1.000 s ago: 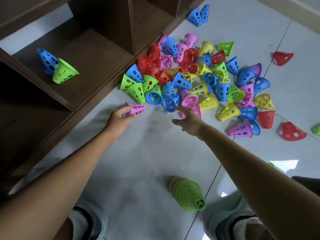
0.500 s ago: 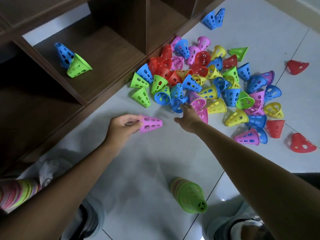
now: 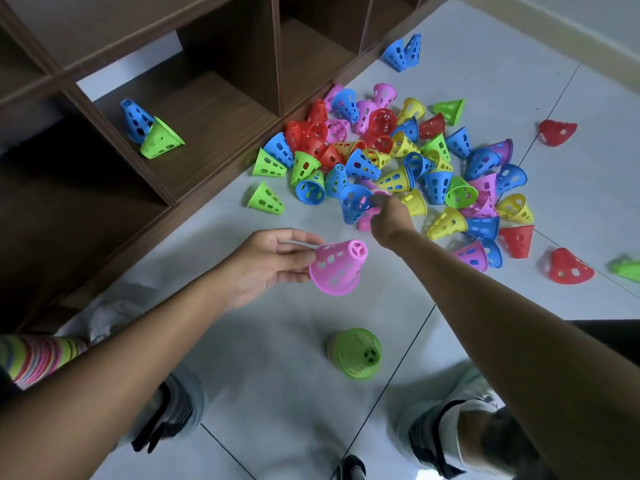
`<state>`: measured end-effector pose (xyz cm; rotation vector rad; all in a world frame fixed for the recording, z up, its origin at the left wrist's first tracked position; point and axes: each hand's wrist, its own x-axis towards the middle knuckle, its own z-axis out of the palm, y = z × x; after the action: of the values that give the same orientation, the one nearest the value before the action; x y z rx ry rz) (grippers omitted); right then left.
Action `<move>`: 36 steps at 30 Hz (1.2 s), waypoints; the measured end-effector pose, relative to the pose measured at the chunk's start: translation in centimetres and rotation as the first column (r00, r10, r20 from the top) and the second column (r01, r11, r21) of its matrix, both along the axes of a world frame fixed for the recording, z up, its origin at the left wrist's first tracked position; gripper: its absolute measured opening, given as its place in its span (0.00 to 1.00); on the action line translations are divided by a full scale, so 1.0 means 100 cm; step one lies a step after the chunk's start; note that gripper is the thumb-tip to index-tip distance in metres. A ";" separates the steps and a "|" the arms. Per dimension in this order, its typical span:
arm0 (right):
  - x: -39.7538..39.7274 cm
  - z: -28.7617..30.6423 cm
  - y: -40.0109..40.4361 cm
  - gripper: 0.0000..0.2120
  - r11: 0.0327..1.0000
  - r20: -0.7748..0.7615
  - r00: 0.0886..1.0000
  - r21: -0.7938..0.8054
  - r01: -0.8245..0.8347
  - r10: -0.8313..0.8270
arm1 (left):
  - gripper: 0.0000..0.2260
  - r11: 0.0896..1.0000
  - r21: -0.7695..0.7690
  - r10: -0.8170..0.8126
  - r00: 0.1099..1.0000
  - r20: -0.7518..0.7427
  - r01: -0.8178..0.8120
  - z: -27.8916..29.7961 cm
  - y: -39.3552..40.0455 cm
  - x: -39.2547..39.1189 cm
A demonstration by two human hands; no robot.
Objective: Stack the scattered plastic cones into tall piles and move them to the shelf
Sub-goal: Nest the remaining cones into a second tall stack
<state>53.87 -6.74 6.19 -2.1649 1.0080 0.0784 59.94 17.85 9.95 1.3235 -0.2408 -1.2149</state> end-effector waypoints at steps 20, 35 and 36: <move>-0.134 0.090 0.015 0.07 0.856 0.393 0.915 0.500 -0.128 -0.092 | 0.10 0.919 0.111 -0.378 0.925 -0.019 0.378 -0.013 -0.009 -0.060; -0.188 0.050 0.026 0.10 0.434 0.138 0.944 0.862 -0.264 0.300 | 0.06 0.963 0.140 -0.233 0.973 0.006 0.230 -0.040 0.006 -0.082; -0.189 0.046 0.027 0.10 0.431 0.120 0.939 0.864 -0.259 0.323 | 0.06 0.963 0.151 -0.226 0.974 0.013 0.221 -0.042 0.007 -0.081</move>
<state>34.95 -4.02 10.83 -1.3131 0.4047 0.6942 51.86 18.58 5.76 1.4743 -0.3336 -1.4262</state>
